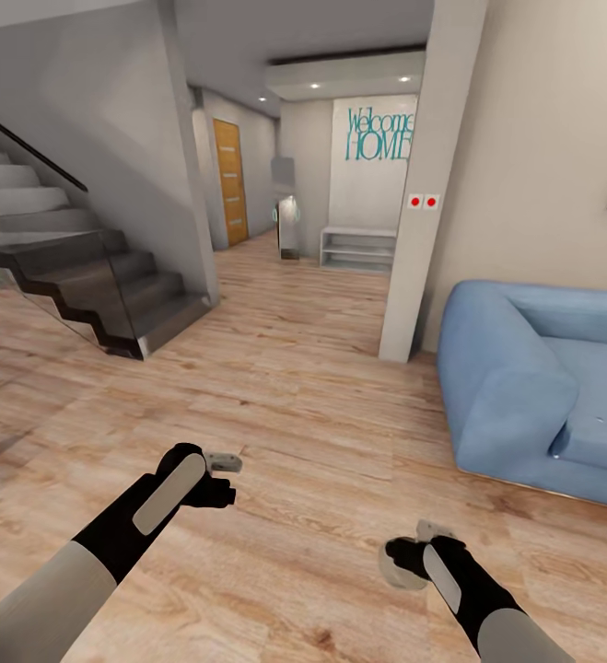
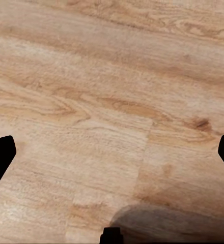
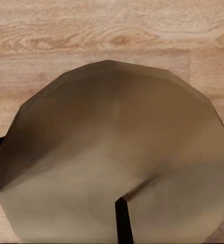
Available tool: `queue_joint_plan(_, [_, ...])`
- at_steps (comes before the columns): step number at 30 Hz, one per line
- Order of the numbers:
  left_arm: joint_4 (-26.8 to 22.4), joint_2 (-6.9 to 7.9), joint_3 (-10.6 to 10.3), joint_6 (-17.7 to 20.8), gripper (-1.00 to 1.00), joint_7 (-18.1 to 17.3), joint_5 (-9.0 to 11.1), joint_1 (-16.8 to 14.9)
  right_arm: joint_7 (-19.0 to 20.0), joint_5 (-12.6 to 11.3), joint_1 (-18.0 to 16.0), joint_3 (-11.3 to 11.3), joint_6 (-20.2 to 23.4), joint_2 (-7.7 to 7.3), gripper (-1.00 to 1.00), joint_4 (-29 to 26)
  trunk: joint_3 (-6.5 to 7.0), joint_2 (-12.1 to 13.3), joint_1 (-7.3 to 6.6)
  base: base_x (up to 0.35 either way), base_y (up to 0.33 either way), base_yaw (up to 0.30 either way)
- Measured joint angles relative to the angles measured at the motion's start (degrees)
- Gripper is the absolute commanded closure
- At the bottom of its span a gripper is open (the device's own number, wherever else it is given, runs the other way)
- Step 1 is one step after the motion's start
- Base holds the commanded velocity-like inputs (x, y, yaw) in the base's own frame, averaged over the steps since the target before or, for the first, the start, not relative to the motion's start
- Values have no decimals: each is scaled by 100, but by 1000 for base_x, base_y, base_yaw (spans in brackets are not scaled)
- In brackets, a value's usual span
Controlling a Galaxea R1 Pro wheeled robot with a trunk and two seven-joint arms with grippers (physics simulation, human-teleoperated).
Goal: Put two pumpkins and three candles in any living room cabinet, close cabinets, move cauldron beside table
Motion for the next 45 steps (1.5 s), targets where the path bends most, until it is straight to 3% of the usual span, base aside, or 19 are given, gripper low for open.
queue_joint_plan(13, [56,-2,-8,0,-100,16,17,0,-8,-11,-4,-10,95,6,100,-2,234,522,-286,0,0,0])
queue_joint_plan(19, [1050,-6,0,0,-100,-6,2,-131,14,-11,0,-11,91,-1,100,-2,341,762,-417,0,0,0])
queue_joint_plan(24, [1366,-11,-2,0,-100,-37,5,-190,24,-9,3,-12,79,-11,100,-2,431,963,-527,0,0,0])
queue_joint_plan(29, [1620,-11,1,-13,-100,-44,0,-214,23,-11,4,-11,77,-8,100,0,431,964,-528,0,0,41])
queue_joint_plan(45, [1593,-8,-6,-194,-100,-12,-2,-217,-12,-4,4,28,48,16,100,2,431,964,-528,0,95,263])
